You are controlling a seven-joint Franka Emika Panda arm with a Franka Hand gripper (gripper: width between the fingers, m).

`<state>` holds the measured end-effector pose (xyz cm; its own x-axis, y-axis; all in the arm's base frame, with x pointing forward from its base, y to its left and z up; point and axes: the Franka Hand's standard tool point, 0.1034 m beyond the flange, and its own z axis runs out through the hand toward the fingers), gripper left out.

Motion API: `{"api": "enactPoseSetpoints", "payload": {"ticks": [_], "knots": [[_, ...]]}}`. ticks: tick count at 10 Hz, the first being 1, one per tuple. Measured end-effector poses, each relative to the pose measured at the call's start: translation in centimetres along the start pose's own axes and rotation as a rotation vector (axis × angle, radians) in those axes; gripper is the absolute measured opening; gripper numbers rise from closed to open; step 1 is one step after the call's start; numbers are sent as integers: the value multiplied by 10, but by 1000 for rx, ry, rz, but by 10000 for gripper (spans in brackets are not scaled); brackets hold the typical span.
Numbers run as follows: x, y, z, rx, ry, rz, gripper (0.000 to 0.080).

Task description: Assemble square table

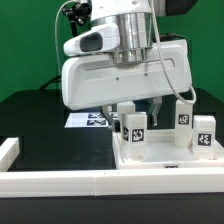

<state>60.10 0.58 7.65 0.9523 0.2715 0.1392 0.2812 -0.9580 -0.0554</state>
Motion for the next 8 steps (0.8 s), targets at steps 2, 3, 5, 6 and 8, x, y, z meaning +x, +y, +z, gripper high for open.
{"api": "enactPoseSetpoints", "payload": {"ticks": [2, 3, 5, 6, 8], "knots": [[0, 0, 0, 0, 0, 0, 288], [0, 0, 0, 0, 0, 0, 288], [0, 0, 0, 0, 1, 30, 288], [0, 0, 0, 1, 2, 101, 288], [0, 0, 0, 2, 4, 268, 288]]}}
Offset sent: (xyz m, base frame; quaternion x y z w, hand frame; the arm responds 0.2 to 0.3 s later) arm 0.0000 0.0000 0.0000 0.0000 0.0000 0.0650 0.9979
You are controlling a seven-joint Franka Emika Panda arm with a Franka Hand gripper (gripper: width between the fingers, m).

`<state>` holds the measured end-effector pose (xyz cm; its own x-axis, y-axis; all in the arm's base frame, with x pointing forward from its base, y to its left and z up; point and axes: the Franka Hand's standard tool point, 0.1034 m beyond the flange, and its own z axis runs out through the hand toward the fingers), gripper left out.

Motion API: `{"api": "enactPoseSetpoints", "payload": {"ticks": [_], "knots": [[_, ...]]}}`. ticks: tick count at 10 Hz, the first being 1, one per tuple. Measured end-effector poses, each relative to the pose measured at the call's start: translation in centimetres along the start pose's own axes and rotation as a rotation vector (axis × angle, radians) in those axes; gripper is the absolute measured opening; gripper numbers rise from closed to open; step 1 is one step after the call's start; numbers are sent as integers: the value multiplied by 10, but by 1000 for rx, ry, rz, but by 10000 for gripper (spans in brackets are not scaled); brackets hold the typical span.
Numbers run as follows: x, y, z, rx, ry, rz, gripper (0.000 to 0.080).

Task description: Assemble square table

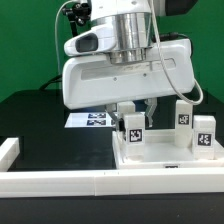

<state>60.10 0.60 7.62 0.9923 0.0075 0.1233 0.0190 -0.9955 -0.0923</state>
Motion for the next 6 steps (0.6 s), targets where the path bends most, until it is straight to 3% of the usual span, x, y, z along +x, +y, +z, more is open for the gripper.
{"api": "enactPoseSetpoints", "payload": {"ticks": [3, 6], "knots": [[0, 0, 1, 1, 24, 287, 290], [1, 0, 1, 18, 37, 658, 290]]}}
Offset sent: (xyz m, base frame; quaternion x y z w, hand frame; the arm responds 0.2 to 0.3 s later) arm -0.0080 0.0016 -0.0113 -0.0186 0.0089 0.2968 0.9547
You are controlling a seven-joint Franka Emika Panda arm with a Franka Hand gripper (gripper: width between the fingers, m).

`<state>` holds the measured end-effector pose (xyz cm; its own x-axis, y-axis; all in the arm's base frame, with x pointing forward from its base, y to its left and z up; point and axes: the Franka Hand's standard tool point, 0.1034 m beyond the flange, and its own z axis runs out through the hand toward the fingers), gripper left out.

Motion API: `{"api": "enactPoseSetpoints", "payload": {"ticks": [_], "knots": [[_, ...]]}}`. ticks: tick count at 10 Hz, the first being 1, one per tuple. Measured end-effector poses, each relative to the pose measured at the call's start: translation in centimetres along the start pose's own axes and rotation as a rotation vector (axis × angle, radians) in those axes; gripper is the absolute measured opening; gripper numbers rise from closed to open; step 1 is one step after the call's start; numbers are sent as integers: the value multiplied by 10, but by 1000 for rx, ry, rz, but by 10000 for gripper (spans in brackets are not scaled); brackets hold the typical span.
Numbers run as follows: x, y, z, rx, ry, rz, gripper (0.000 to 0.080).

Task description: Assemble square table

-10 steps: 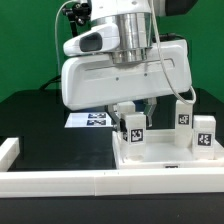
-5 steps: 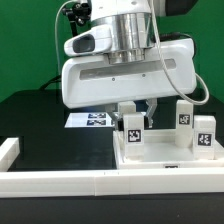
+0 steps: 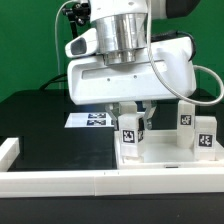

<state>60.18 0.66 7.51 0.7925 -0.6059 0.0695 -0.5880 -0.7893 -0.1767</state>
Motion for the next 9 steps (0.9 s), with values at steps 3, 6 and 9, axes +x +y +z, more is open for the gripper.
{"api": "enactPoseSetpoints", "payload": {"ticks": [3, 6, 9], "knots": [[0, 0, 0, 10, -10, 252, 290], [0, 0, 0, 17, -13, 301, 290], [0, -5, -1, 7, -15, 107, 597]]}}
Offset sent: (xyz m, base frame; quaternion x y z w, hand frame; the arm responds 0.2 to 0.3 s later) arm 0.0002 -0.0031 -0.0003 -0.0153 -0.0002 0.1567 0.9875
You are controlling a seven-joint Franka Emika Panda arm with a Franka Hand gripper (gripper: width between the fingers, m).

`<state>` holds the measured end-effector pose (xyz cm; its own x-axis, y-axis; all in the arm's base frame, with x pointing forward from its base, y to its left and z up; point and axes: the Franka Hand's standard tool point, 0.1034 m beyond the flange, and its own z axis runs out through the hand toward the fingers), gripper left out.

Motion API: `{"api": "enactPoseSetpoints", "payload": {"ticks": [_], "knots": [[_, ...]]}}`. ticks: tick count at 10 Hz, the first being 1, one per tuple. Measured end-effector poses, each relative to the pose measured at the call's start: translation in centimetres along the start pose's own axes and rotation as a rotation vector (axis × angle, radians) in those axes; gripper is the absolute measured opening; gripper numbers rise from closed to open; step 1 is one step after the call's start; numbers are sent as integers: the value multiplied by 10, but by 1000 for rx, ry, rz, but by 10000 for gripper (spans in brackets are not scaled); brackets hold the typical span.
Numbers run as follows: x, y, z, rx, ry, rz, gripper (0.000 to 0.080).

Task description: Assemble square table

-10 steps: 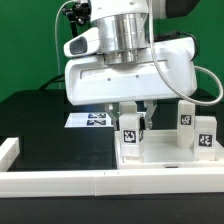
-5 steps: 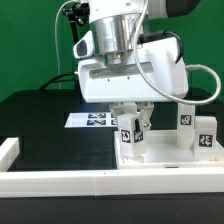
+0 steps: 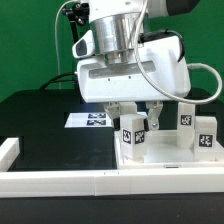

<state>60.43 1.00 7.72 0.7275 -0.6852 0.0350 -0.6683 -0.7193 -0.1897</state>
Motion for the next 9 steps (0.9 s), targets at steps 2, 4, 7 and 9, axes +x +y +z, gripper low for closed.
{"api": "enactPoseSetpoints", "payload": {"ticks": [2, 4, 7, 9], "knots": [[-2, -5, -1, -19, -3, -256, 639], [-2, -7, -1, -22, -11, -420, 648], [-3, -7, 0, -29, -12, -657, 649], [-2, -5, 0, -36, -14, -803, 649]]}}
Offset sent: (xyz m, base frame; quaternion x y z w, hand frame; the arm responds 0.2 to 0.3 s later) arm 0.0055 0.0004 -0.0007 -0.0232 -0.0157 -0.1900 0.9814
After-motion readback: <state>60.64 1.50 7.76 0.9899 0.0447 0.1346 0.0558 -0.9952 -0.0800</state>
